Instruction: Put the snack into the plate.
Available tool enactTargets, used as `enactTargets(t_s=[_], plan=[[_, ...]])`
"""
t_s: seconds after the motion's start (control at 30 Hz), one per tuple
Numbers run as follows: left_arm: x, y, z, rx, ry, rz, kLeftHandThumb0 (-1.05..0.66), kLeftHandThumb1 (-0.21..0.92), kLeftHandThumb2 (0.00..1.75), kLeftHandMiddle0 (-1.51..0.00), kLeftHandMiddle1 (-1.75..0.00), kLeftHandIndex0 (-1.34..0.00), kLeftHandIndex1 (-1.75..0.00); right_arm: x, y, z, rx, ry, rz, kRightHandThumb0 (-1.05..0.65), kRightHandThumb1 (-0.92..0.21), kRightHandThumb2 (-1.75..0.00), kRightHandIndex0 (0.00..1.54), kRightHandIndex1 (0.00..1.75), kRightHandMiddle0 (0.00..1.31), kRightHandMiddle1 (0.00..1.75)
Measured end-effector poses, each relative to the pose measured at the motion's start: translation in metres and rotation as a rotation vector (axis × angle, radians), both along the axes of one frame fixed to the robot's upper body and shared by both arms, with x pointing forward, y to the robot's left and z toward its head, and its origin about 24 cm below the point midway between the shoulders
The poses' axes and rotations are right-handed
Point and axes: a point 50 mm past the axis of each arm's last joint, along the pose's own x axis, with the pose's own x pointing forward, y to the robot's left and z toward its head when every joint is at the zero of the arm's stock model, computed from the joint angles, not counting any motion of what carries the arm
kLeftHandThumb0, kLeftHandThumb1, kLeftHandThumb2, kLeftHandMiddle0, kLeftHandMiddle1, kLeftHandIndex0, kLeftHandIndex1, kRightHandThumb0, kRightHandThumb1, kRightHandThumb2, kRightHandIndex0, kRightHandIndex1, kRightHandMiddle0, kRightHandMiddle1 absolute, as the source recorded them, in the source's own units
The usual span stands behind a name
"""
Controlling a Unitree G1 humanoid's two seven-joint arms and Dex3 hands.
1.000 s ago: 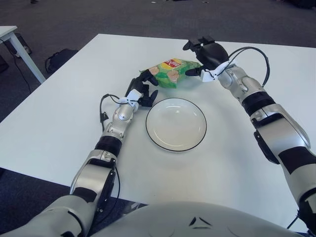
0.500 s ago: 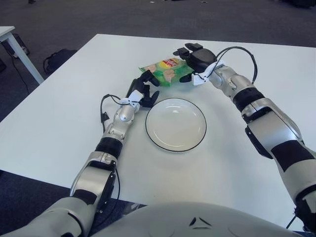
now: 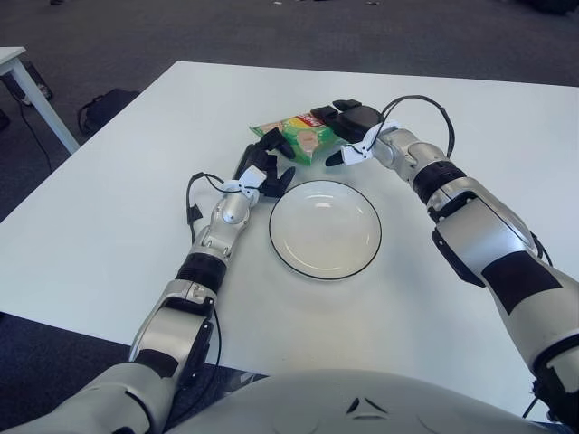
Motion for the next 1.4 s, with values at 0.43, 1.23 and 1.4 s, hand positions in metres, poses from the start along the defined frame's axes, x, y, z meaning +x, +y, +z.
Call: enactTargets(t_s=[0.43,1.23,1.4], plan=[[-0.005,-0.004,0.002,-0.006,-0.016,-0.003,-0.46,0.38,1.24,-1.23,-1.75,-0.56,-1.75,0.001,0.008,-0.009,-0.035,0.041,-0.07,-0.93,-0.83,-0.33,0.01,0.02,0.0,0.31],[-0.005,-0.007,0.0,0.003,0.011,0.029,-0.47,0.34,1.29,-1.23,-1.75,-0.6,-1.75,-0.007,-0.024,-0.011,0.425,-0.322,-0.205,0.0,-0.06,-1.53,0.88,1.5,0.6,1.75],[-0.006,-0.007,0.0,0.002,0.012,0.035,-0.47,0.33,1.29,-1.23,-1.75,-0.6,-1.75,-0.004,-0.045,-0.002,0.482,-0.337,-0.246,0.0,-0.08,-1.55,0.85,1.58,0.56,1.75]])
